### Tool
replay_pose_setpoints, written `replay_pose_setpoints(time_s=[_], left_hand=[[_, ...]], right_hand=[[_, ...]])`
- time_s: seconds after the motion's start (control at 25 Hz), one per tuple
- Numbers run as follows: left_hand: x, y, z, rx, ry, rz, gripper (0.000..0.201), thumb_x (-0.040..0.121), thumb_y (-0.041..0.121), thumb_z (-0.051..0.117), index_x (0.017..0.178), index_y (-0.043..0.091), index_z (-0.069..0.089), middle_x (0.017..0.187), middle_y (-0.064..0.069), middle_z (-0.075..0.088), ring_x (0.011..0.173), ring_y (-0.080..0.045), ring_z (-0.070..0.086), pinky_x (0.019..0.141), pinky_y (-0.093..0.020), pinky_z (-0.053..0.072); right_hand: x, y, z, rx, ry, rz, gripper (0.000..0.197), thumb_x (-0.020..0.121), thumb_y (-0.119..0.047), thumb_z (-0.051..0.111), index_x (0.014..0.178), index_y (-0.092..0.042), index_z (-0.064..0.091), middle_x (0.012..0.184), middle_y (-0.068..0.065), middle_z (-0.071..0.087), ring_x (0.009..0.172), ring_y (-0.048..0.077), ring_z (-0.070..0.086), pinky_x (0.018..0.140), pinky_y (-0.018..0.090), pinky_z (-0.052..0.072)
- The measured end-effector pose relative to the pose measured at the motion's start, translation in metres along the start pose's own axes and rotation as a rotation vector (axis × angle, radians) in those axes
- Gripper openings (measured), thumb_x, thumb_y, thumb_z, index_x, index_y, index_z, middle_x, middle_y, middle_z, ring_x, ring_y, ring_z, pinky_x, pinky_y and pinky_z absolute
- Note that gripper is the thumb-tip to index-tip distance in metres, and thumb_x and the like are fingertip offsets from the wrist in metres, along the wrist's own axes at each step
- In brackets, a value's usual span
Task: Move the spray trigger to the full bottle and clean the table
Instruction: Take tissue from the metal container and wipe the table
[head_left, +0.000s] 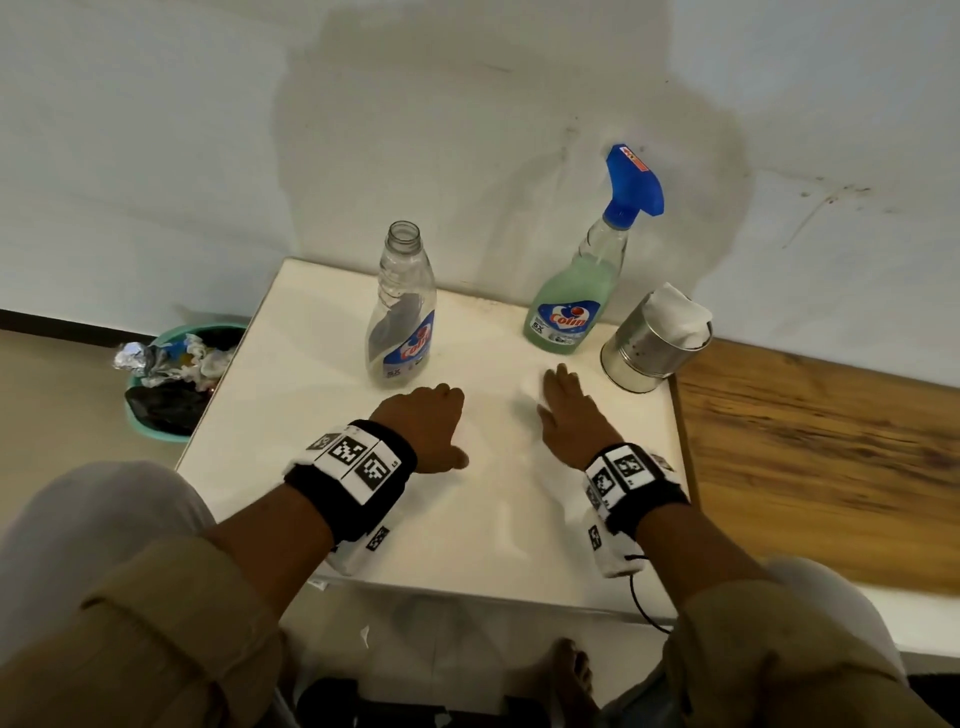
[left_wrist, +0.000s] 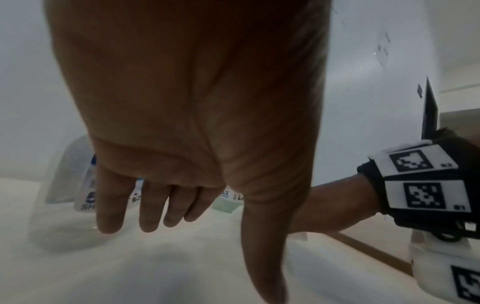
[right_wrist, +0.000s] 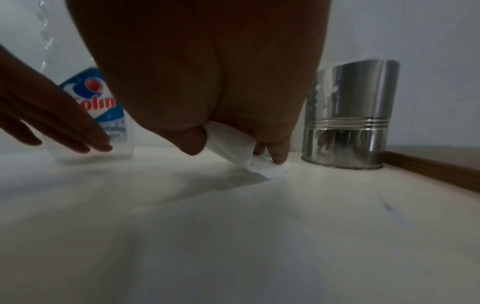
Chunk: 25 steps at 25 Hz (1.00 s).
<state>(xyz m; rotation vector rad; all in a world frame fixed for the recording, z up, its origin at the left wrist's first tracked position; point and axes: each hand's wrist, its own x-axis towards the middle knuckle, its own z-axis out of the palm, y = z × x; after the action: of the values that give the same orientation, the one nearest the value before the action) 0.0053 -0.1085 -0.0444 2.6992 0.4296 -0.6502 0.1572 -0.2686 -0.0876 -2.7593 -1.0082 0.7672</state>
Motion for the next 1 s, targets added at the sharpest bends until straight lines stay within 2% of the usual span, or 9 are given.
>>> replay_pose_setpoints(time_s=[0.2,0.32,0.56,0.68,0.76,0.8,0.84,0.88,1.0], left_hand=[[0.008,-0.015,0.027,0.155,-0.190,-0.023,0.132,0.059,0.050,0.081,0.150,0.010,-0.005,0.159,-0.008,-0.014,0.148,-0.027,-0.002,0.117,-0.049,0.018],[0.009,-0.018,0.035,0.185,-0.165,-0.048,0.142,0.053,0.047,0.086,0.149,0.009,-0.013,0.157,-0.007,-0.022,0.147,-0.025,-0.010,0.118,-0.050,0.013],[-0.003,-0.031,0.022,0.189,-0.142,-0.159,0.127,0.062,0.023,0.085,0.149,0.007,-0.006,0.159,-0.008,-0.016,0.148,-0.026,-0.001,0.114,-0.045,0.028],[-0.010,-0.034,0.018,0.172,-0.146,-0.171,0.105,0.075,0.013,0.073,0.149,0.006,-0.002,0.159,-0.009,-0.013,0.148,-0.026,0.003,0.113,-0.045,0.030],[-0.011,-0.034,0.016,0.184,-0.166,-0.150,0.099,0.078,0.010,0.069,0.149,0.005,0.000,0.159,-0.010,-0.012,0.147,-0.027,0.006,0.113,-0.045,0.031],[-0.012,-0.035,0.014,0.193,-0.176,-0.140,0.096,0.079,0.007,0.066,0.149,0.005,0.001,0.159,-0.010,-0.012,0.147,-0.027,0.008,0.113,-0.044,0.031],[-0.014,-0.036,0.012,0.199,-0.187,-0.130,0.092,0.080,0.005,0.063,0.150,0.005,0.002,0.159,-0.010,-0.011,0.147,-0.027,0.010,0.113,-0.043,0.031],[-0.015,-0.036,0.011,0.202,-0.199,-0.125,0.089,0.081,0.003,0.060,0.150,0.006,0.003,0.160,-0.009,-0.010,0.147,-0.026,0.011,0.113,-0.043,0.032],[-0.019,-0.036,0.008,0.242,-0.216,-0.108,0.086,0.083,0.005,0.058,0.150,0.007,0.005,0.160,-0.008,-0.008,0.146,-0.025,0.016,0.112,-0.042,0.033]], right_hand=[[0.009,-0.029,0.029,-0.091,0.005,0.024,0.063,0.104,-0.033,0.025,0.153,-0.002,-0.001,0.162,0.018,-0.009,0.150,0.034,-0.005,0.123,0.047,0.004],[-0.003,-0.066,0.053,-0.085,-0.002,-0.060,0.065,0.104,-0.035,0.023,0.153,-0.002,-0.005,0.162,0.018,-0.012,0.150,0.033,-0.009,0.123,0.044,-0.001],[-0.046,-0.115,0.098,-0.097,0.030,-0.204,0.066,0.103,-0.036,0.023,0.153,-0.004,-0.007,0.161,0.016,-0.016,0.149,0.032,-0.014,0.121,0.043,-0.010],[-0.072,-0.123,0.096,-0.015,-0.039,-0.329,0.063,0.102,-0.037,0.020,0.154,-0.004,0.004,0.161,0.009,-0.010,0.150,0.027,-0.009,0.124,0.044,0.001],[-0.090,-0.127,0.084,0.191,-0.155,-0.339,0.050,0.104,-0.037,0.026,0.134,-0.001,0.046,0.151,0.010,0.035,0.144,0.026,0.029,0.114,0.038,0.028],[-0.098,-0.127,0.073,0.335,-0.198,-0.277,0.043,0.104,-0.038,0.031,0.100,-0.004,0.058,0.120,0.014,0.061,0.118,0.030,0.055,0.094,0.036,0.040],[-0.100,-0.124,0.060,0.504,-0.216,-0.185,0.042,0.103,-0.038,0.036,0.076,-0.011,0.052,0.086,0.010,0.061,0.086,0.027,0.058,0.079,0.036,0.040],[-0.098,-0.117,0.046,0.689,-0.200,-0.075,0.040,0.102,-0.037,0.041,0.069,-0.015,0.046,0.074,0.005,0.054,0.073,0.024,0.053,0.075,0.038,0.042],[-0.083,-0.084,0.007,1.234,0.037,0.225,0.023,0.100,-0.030,0.049,0.093,-0.010,0.054,0.103,0.016,0.059,0.094,0.030,0.060,0.086,0.048,0.051]])
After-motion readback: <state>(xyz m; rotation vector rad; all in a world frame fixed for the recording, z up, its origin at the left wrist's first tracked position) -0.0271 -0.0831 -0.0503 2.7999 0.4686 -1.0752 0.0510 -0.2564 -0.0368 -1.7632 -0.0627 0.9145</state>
